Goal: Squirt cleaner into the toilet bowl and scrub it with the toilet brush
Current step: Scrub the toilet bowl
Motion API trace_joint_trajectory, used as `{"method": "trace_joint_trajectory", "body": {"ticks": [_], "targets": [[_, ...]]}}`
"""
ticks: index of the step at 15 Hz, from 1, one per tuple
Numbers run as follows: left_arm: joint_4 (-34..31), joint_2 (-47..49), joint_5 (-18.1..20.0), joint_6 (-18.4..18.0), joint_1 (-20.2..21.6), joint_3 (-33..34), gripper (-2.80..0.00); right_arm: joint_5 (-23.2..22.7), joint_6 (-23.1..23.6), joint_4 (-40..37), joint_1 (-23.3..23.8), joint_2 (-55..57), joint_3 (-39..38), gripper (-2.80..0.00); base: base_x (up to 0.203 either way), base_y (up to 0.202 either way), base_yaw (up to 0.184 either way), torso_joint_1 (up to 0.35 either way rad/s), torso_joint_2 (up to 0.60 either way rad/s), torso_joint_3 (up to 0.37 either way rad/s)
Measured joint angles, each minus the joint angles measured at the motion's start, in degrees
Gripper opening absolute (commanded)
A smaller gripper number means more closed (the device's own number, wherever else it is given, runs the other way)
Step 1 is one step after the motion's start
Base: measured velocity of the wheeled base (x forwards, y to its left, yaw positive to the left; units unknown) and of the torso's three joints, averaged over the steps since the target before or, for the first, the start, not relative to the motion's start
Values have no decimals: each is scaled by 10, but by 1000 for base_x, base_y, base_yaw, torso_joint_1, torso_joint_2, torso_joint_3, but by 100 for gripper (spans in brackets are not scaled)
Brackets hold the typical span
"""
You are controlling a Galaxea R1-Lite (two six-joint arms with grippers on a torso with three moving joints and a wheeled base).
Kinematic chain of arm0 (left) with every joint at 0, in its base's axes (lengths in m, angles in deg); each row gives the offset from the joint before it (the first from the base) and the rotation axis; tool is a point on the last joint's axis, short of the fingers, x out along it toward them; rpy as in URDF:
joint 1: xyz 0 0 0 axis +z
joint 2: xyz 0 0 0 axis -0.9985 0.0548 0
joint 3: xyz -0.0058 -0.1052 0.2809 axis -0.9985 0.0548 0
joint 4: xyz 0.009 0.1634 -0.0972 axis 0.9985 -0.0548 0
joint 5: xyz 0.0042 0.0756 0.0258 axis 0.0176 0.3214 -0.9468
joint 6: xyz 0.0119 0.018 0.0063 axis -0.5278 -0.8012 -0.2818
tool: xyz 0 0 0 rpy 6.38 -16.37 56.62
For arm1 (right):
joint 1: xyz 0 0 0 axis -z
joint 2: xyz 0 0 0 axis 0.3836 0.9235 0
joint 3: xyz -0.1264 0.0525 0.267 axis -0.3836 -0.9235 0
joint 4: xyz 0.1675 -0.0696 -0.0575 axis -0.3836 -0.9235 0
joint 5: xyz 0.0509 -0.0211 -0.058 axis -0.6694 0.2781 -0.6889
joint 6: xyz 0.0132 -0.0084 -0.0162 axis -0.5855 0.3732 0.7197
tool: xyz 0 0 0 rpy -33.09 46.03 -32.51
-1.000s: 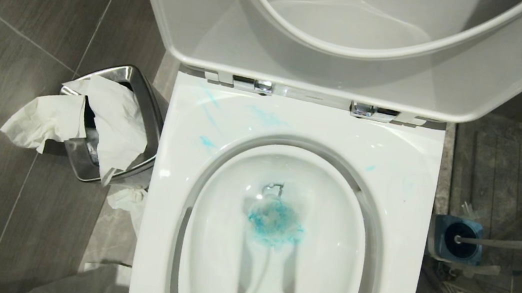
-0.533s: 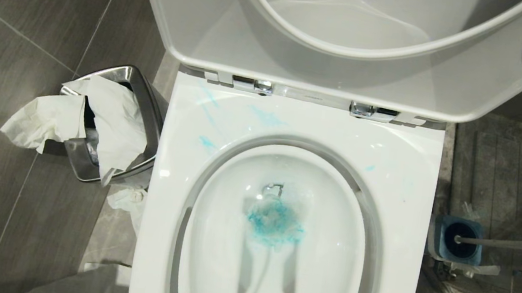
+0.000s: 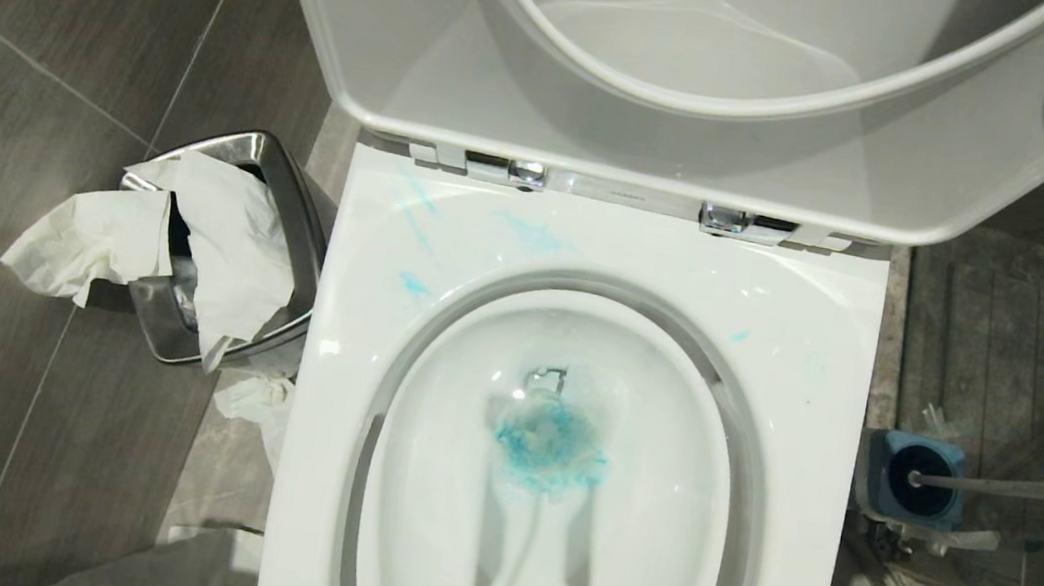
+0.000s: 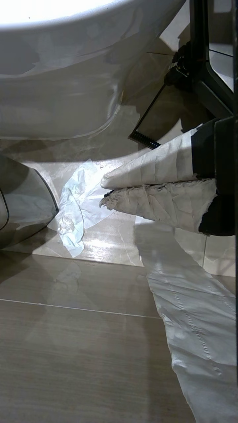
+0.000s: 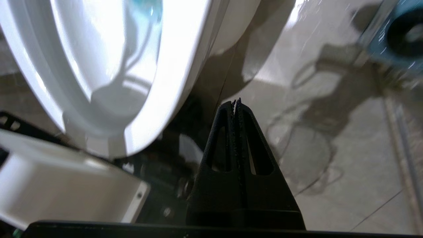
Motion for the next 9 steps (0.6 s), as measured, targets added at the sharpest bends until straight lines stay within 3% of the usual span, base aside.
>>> {"method": "trace_joint_trajectory", "body": {"ticks": [2,5,9], "targets": [[0,0,0,0,0,0,-280,7,11,-34,4,-37,-38,-280,0,0,0,0,0,0],[0,0,0,0,0,0,-280,50,14,-13,7,-79,-98,-280,0,0,0,0,0,0],[0,0,0,0,0,0,-280,94,14,181,7,-102,-240,-280,0,0,0,0,0,0]]}}
